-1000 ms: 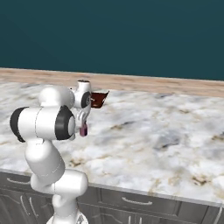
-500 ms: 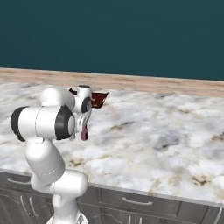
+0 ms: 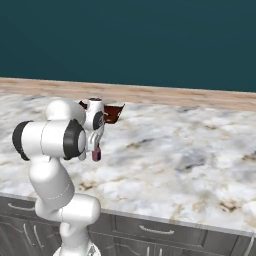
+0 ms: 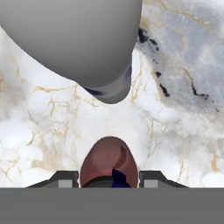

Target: Place the drinks on the dining counter in a tight cluster.

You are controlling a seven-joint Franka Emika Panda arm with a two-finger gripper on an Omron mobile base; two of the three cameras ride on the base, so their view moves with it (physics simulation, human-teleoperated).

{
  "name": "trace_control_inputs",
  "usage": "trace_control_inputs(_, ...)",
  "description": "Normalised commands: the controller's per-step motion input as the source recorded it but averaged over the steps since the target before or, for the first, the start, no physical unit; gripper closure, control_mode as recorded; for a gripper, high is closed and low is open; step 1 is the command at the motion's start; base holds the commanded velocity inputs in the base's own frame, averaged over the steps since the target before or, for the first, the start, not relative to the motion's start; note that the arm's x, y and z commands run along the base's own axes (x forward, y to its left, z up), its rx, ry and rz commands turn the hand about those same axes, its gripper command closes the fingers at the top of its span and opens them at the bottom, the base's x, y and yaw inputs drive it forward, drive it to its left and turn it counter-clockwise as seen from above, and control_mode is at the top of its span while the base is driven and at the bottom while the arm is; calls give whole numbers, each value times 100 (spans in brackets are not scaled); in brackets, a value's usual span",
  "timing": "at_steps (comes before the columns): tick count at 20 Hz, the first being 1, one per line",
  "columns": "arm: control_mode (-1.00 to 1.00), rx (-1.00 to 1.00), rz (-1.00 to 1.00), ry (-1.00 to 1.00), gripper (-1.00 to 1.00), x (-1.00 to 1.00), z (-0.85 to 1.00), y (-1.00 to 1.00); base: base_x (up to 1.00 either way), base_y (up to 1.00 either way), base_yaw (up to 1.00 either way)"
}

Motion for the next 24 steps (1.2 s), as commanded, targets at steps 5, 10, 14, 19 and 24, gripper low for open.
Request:
trace_control_inputs(5,-100,-1,0,0,100,0,-16,0,0,0,0)
trace_control_inputs(10,-100,0,0,0,100,0,0,0,0,0,0)
trace_control_inputs(14,-100,0,0,0,-100,0,0,0,0,0,0)
trace_control_inputs(19,-100,0,0,0,-100,0,0,0,0,0,0)
trace_control_inputs(24,-100,0,0,0,-100,-8,1,0,0,0,0)
